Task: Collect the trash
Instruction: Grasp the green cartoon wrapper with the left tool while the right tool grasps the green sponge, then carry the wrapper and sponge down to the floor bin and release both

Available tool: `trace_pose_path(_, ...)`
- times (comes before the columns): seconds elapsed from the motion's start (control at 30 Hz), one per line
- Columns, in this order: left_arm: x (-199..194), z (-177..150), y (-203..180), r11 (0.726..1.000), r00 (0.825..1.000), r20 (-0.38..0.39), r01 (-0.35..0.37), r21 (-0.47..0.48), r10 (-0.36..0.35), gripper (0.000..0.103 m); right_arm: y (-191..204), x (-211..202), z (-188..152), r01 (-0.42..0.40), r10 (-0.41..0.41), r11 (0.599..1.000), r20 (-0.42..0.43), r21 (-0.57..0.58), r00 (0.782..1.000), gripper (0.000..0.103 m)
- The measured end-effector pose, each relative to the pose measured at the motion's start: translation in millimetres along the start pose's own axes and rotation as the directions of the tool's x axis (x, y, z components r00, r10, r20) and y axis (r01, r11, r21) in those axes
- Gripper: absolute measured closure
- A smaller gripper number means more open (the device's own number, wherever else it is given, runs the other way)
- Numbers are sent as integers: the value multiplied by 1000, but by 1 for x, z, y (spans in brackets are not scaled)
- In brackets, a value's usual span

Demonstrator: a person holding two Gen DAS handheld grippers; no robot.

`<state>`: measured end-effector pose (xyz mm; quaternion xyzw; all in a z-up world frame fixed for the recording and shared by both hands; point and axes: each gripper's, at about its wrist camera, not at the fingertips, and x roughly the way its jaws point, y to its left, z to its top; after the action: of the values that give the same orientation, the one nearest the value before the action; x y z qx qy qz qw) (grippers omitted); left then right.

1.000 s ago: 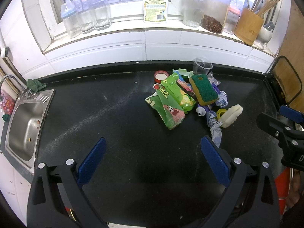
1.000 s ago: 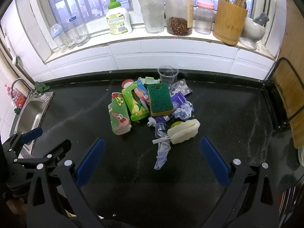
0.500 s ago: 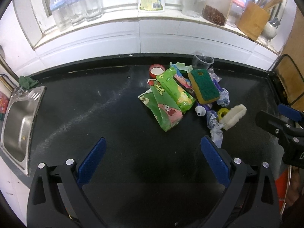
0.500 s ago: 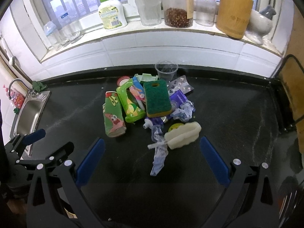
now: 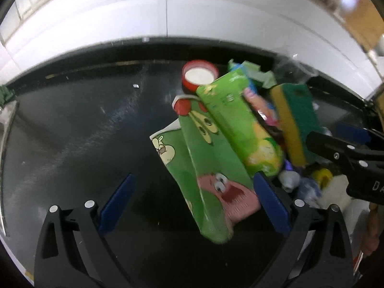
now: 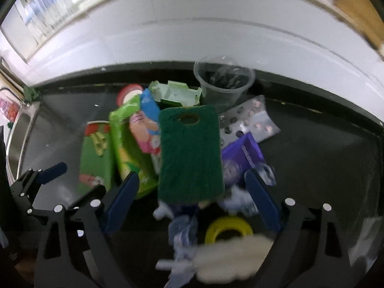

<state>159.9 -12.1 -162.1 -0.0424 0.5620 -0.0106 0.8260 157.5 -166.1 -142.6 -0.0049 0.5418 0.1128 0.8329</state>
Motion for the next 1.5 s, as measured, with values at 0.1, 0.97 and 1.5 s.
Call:
trace_pose_path(0.1,14,3,5,999,999,-20,28,-29,-28,14,0,19,7,-5,5,1000,-40,-13,999,26)
trace_pose_path(0.97,-160,-67,60,988,983,151,-88,-129,107,60,82,-115,-57,-97,119,981,130,-167,984,51)
trace_pose_path(1.5,-271,-300,252,743,927,10,-294,-601,375,60,378,-129,-178,-398,397,671,-151,-626,905,51)
